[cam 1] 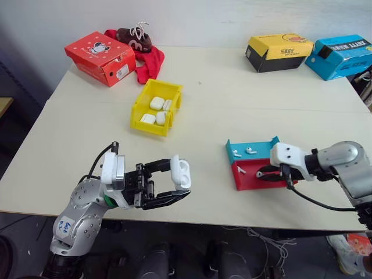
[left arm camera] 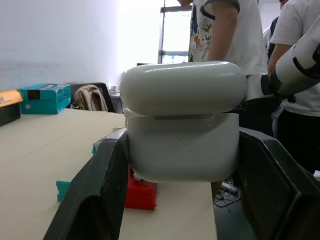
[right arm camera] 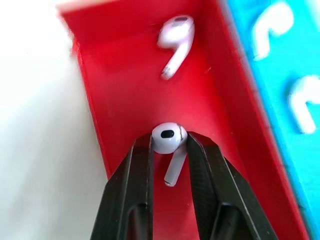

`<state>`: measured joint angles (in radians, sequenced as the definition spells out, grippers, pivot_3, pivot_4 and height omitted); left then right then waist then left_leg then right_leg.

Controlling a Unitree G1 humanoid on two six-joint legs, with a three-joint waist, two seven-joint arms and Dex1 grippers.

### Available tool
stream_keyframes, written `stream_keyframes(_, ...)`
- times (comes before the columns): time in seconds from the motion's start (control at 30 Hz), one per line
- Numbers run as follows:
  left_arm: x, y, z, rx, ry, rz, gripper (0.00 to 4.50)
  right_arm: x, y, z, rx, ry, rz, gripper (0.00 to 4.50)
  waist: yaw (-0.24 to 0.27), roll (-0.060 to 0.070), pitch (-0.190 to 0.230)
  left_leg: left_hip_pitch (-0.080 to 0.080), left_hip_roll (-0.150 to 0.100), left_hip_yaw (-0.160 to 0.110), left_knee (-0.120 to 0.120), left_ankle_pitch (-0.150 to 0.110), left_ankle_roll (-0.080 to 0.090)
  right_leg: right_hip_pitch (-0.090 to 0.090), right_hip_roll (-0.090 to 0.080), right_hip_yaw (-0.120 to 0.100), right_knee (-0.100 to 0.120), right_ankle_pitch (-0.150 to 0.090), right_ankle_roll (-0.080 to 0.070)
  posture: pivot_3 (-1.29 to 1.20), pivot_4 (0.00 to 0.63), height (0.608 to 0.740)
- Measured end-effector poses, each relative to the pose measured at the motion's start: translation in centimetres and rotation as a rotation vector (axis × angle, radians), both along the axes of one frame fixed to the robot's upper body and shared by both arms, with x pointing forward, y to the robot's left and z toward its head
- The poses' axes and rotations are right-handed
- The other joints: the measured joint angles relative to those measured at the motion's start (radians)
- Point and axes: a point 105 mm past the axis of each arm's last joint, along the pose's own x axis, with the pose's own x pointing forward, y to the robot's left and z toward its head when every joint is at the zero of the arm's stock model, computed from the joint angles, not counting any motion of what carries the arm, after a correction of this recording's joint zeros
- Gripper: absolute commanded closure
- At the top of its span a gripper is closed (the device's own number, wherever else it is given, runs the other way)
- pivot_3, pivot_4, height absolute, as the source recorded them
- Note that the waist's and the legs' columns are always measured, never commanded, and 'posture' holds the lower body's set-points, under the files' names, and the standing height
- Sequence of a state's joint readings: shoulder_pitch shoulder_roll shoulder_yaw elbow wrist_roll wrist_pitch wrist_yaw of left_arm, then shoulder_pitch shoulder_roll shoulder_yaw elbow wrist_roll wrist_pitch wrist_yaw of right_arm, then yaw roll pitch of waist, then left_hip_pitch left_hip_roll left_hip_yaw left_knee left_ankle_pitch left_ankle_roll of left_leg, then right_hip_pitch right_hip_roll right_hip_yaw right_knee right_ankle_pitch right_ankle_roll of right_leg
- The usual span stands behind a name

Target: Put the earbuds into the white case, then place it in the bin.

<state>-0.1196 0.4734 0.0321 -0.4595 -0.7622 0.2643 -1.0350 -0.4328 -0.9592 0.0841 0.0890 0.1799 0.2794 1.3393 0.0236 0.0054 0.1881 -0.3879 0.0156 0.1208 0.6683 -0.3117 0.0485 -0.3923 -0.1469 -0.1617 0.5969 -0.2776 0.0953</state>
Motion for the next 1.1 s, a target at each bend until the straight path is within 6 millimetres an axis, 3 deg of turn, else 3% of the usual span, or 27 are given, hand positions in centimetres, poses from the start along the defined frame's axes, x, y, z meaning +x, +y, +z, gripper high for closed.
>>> stream_keyframes(0.17, 0.5, -0.5, 1.4, -0.062, -0.052, -0.071, 1.73, -2.1, 3.6, 7.0, 0.494, -0.125, 0.106, 3.63, -0.001, 0.000, 0.000, 0.000, 0.001, -0.001, 0.000, 0.000, 0.000, 0.000, 0.001, 0.000, 0.000, 0.000, 0.000, 0.00, 0.150, 0.740)
stream_keyframes(0.23, 1.0, -0.4, 2.3, -0.150, -0.022, -0.117, 1.73, -3.9, 6.6, 9.2, 0.742, -0.176, 0.185, 3.63, -0.001, -0.001, 0.000, 0.000, 0.002, -0.002, -0.001, 0.000, -0.002, 0.000, 0.001, 0.000, 0.003, 0.000, 0.000, 0.00, 0.150, 0.740)
stream_keyframes(0.33, 1.5, -0.5, 3.1, -0.182, -0.011, -0.167, 1.73, -6.1, 10.5, 10.3, 0.919, -0.173, 0.281, 3.63, -0.001, 0.000, 0.000, 0.000, 0.001, -0.002, -0.001, 0.000, -0.002, 0.000, 0.001, 0.000, 0.005, 0.000, 0.000, 0.00, 0.150, 0.740)
stream_keyframes(0.47, 2.0, -0.9, 3.5, -0.205, -0.001, -0.203, 1.73, -6.8, 13.3, 12.1, 1.076, -0.257, 0.335, 3.63, -0.002, 0.000, 0.000, 0.000, -0.001, -0.001, -0.001, 0.001, -0.001, -0.001, 0.004, 0.001, 0.006, 0.000, 0.000, 0.00, 0.150, 0.740)
stream_keyframes(0.77, 2.2, -1.2, 3.4, -0.215, 0.022, -0.213, 1.73, -7.3, 16.0, 13.0, 1.094, -0.374, 0.425, 3.63, -0.004, 0.000, 0.000, 0.000, -0.001, -0.001, -0.001, 0.001, 0.000, -0.002, 0.008, 0.002, 0.007, 0.000, 0.000, 0.00, 0.150, 0.740)
stream_keyframes(1.1, 2.3, -1.6, 3.1, -0.211, 0.036, -0.203, 1.73, -7.1, 16.5, 12.7, 1.081, -0.412, 0.425, 3.63, -0.006, 0.000, 0.000, 0.000, -0.001, -0.001, -0.001, 0.001, 0.000, -0.002, 0.008, 0.002, 0.007, 0.000, 0.000, 0.00, 0.150, 0.740)
